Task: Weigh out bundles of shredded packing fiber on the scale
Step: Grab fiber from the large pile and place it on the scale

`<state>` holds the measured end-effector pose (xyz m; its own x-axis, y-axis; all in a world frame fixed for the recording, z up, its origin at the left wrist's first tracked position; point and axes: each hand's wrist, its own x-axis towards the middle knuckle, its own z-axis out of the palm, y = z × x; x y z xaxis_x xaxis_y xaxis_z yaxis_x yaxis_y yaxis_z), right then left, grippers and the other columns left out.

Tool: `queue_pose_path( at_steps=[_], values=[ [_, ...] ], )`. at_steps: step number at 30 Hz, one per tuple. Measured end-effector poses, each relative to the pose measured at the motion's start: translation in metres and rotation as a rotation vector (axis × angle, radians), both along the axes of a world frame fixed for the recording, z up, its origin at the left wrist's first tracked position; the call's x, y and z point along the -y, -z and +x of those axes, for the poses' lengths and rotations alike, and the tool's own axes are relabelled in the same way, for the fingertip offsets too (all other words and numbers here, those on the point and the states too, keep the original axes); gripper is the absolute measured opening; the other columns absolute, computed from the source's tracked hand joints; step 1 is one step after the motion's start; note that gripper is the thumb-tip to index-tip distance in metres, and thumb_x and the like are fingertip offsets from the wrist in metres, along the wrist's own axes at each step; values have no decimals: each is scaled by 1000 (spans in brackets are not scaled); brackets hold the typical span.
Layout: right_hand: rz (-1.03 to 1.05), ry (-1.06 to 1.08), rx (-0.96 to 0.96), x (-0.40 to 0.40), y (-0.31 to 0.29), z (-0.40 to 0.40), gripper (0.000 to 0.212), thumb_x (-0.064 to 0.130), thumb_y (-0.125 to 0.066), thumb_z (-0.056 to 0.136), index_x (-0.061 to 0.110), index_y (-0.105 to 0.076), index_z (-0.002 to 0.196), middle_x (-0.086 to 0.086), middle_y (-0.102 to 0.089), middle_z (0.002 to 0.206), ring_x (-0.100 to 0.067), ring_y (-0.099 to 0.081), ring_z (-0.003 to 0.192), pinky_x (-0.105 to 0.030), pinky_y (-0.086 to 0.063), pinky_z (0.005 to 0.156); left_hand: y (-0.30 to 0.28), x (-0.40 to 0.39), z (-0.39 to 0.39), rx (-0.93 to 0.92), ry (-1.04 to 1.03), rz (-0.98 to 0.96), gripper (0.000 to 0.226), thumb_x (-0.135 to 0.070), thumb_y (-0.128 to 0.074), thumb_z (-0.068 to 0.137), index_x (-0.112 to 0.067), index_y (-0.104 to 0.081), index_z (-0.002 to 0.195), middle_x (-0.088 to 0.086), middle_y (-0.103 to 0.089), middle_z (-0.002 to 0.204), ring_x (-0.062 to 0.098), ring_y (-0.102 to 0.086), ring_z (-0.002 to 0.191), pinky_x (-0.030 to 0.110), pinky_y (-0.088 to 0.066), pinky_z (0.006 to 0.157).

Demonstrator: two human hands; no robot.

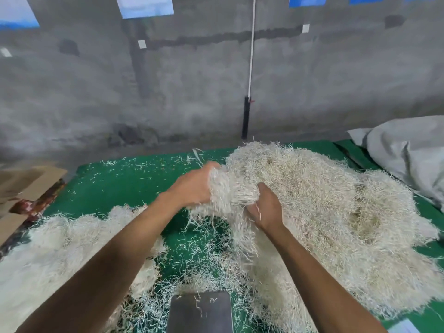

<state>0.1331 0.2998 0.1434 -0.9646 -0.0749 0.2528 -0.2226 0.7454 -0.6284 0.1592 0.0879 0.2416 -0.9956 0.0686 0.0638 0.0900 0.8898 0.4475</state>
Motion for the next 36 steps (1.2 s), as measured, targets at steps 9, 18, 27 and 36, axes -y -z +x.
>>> queue_pose_path(
  at_steps=[9, 18, 27, 36],
  values=[
    [481, -41, -167, -15, 12, -3, 50, 44, -74, 90, 17, -57, 129, -2, -57, 115, -19, -53, 105, -37, -43, 97, 11, 19, -7, -199, -16, -591, 77, 8, -34, 61, -23, -56, 128, -7, -57, 67, 0, -47, 47, 17, -33, 37],
    [88, -143, 22, 42, -16, 14, 64, 1, -78, 81, 21, -41, 129, 6, -56, 91, -12, -57, 78, -29, -56, 65, 26, -1, -10, 149, -82, 212, 35, 16, -47, 80, -13, -59, 96, 12, -64, 80, 7, -55, 46, 33, -49, 40],
    [172, 16, -44, 14, -4, 6, 26, 14, -84, 82, 9, -64, 98, -3, -62, 88, -17, -54, 75, -27, -40, 70, 7, 35, -12, 15, -75, 47, 64, 19, -51, 77, -11, -53, 133, 12, -66, 113, 2, -69, 76, 27, -58, 60],
    [378, 42, -123, -6, 15, -8, 36, 34, -85, 82, 16, -59, 98, 10, -49, 68, -11, -50, 61, -36, -50, 90, 13, 45, -5, -213, 39, -510, 62, 18, -49, 75, -17, -48, 126, 12, -58, 126, 18, -61, 87, 24, -53, 69]
  ],
)
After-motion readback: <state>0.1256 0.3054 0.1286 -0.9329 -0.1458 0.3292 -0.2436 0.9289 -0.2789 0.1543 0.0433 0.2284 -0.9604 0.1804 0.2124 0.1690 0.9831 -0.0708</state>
